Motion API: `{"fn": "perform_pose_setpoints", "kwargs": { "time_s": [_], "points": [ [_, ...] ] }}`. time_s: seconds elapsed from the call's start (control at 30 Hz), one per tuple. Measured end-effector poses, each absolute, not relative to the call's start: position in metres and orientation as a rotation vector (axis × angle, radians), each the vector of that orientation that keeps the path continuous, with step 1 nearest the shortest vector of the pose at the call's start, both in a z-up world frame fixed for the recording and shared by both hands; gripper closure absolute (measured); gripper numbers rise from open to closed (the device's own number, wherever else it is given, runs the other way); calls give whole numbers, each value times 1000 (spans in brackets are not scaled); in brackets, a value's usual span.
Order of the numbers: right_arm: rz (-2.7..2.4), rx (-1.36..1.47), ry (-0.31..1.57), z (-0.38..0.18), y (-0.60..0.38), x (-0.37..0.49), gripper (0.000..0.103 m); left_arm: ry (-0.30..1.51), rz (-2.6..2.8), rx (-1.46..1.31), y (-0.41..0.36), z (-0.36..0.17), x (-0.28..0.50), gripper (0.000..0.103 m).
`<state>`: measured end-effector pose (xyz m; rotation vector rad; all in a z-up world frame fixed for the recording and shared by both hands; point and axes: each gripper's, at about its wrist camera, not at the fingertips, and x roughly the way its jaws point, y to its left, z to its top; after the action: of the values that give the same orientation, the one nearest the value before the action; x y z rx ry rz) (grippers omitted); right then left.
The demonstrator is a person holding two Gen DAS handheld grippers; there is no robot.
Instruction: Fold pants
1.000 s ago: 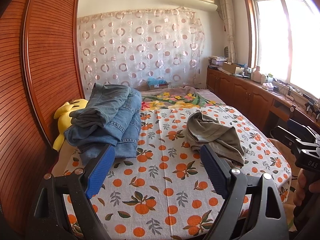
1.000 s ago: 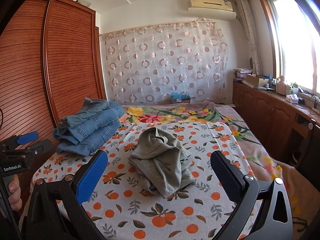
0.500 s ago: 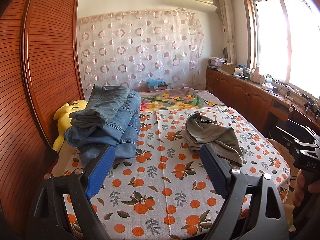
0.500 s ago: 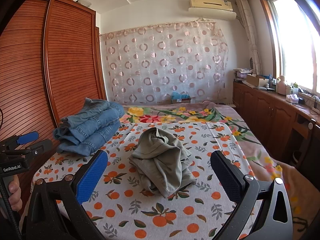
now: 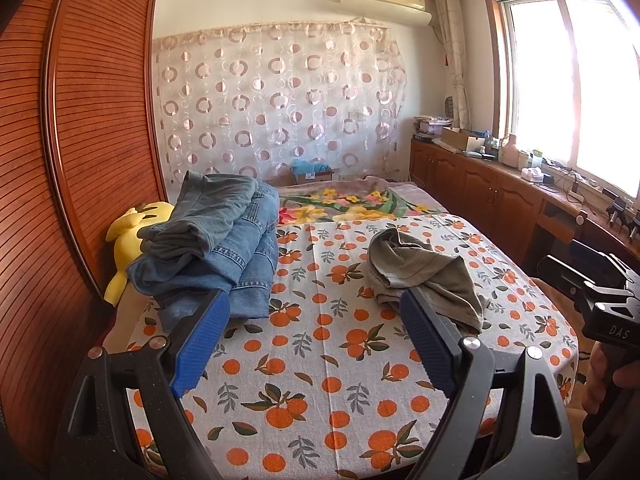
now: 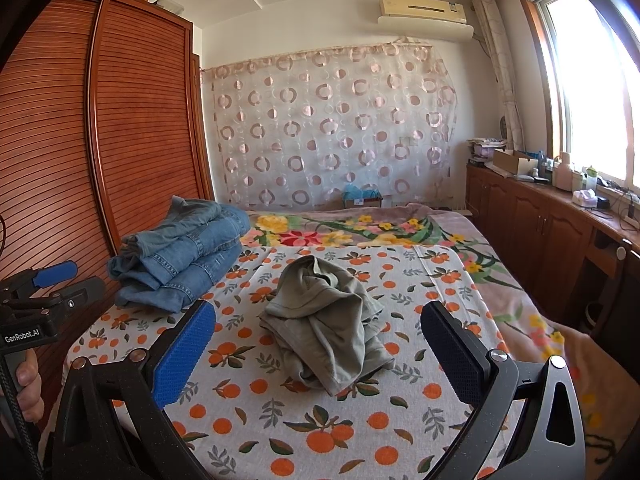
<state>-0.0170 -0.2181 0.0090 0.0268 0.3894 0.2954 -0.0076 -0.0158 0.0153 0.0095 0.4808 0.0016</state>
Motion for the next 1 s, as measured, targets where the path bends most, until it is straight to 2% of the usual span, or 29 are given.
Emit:
{"fn": "perform_pose_setpoints", "kwargs": {
  "time_s": [0.33, 0.9, 1.0],
  "points": [
    [296, 30, 401, 6, -219, -16, 1, 504, -2, 7, -25, 15, -7, 15],
    [358, 20, 492, -18, -230, 8, 1, 621, -64, -21, -6, -45, 23, 15],
    [382, -5, 519, -23, -229, 19, 7, 649, -76, -23, -4, -58, 29, 15]
  ]
}}
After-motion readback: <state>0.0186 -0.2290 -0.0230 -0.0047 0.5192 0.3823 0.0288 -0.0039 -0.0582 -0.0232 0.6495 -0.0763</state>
